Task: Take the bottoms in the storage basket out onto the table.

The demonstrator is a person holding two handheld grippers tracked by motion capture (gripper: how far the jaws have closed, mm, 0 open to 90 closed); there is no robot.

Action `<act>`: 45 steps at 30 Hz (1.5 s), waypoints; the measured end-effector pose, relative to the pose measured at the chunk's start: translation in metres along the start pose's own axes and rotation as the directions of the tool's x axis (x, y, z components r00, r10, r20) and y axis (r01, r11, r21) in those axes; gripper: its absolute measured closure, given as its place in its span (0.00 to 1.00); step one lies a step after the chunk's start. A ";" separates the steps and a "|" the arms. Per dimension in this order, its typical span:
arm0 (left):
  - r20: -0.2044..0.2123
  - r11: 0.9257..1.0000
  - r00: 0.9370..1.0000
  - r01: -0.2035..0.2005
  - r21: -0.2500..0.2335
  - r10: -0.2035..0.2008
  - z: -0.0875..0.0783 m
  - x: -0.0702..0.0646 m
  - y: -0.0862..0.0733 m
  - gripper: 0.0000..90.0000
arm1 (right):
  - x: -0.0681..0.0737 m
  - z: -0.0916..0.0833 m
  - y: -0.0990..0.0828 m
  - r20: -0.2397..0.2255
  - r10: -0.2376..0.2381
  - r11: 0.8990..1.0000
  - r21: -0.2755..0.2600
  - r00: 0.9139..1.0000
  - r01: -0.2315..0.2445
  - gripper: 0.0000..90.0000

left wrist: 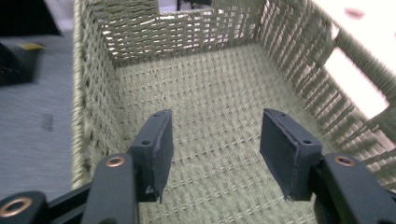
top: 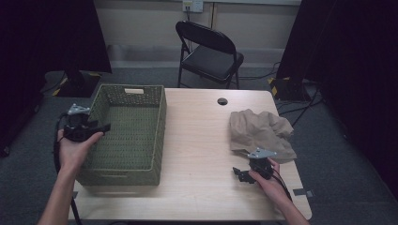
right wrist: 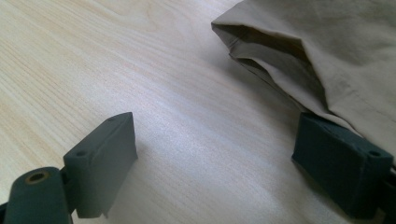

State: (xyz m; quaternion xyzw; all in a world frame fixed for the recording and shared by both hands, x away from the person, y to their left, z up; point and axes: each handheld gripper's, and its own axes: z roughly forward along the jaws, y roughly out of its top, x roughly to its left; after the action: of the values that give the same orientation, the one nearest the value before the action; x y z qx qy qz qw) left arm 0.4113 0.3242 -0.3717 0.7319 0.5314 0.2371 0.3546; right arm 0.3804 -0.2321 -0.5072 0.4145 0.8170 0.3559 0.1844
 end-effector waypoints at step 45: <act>0.247 0.985 0.967 -0.106 0.139 0.069 0.120 -0.107 0.042 0.70 | 0.000 0.000 0.000 -0.004 -0.003 1.000 0.000 1.000 0.003 0.13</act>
State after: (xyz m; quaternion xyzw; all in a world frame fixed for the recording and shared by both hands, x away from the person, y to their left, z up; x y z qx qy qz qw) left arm 0.4893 0.1834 -0.4120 0.8027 0.4680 0.1210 0.3493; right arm 0.3807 -0.2320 -0.5073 0.4128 0.8178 0.3566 0.1834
